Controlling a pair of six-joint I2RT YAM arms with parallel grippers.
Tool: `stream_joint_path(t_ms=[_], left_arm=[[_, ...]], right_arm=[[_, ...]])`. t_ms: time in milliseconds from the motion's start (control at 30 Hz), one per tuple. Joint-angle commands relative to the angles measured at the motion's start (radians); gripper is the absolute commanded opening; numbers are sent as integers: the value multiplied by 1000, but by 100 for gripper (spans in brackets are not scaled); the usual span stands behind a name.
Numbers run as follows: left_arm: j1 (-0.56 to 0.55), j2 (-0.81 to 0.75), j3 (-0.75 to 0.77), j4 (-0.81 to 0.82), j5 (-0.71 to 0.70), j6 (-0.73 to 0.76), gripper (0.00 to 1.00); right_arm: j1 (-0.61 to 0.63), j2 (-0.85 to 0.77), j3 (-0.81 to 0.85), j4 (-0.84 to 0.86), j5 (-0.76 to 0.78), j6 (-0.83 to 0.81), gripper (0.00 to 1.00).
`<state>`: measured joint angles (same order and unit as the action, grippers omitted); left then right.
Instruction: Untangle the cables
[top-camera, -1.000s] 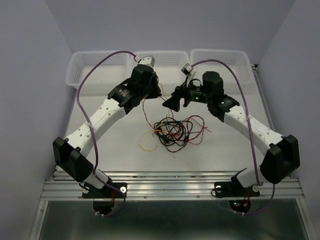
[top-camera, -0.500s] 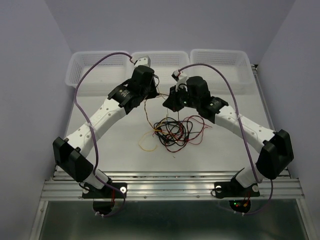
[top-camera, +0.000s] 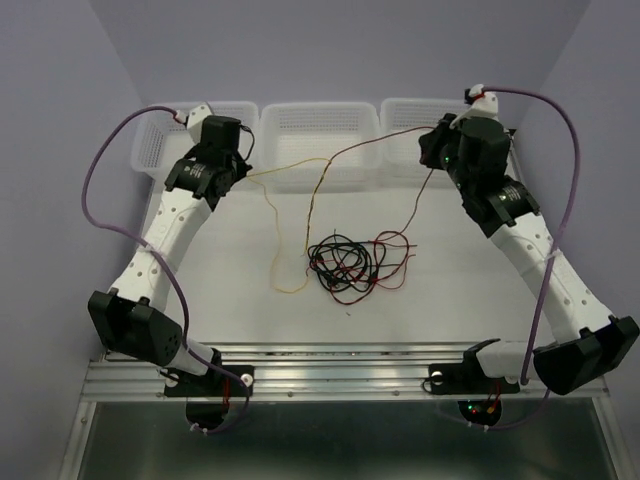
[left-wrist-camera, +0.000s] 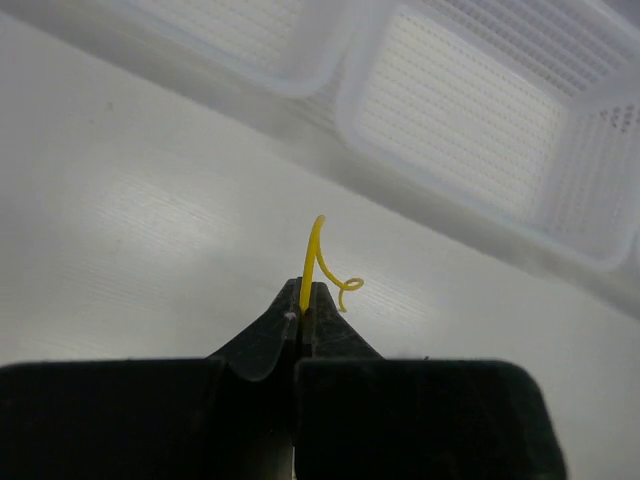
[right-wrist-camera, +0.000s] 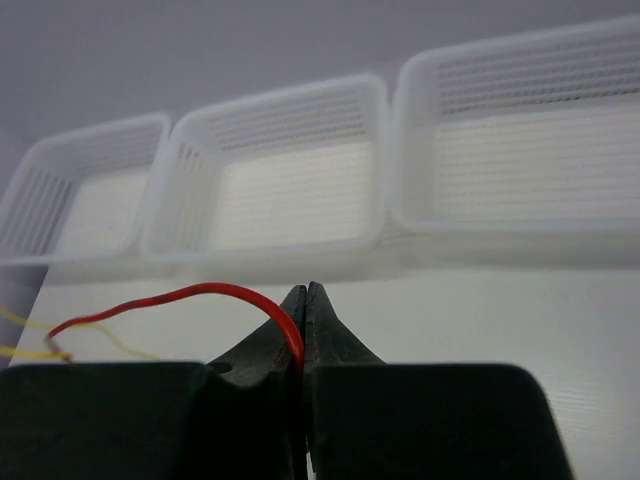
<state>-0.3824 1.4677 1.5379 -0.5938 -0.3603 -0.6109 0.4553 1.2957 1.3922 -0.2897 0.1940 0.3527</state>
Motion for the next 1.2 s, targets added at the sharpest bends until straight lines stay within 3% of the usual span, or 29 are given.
stream_joint_path(t_ms=[0,200,400,600,933,1167], left_arm=[[97,-96,60,-57,-62,31,0],[203,-130,146,-96,-48,60,0],[295,-155,81,-95,-49,63,0],[427,-145,-25,-103,-46,34,0],[522,-156,-87,-93,-43,26,0],[622,-136,-76,-150,-80,14,0]], right_arm=[[-90,-62,109,-8,102,9,1],[-151,-65,156,-23,119,6,1],[-243,-70,113,-29,124,26,1],[-458,-50,21,-29,-71,95,1],[-543,-33,5,-29,-134,92,1],[-706,-15,1,-31,-220,111,1]])
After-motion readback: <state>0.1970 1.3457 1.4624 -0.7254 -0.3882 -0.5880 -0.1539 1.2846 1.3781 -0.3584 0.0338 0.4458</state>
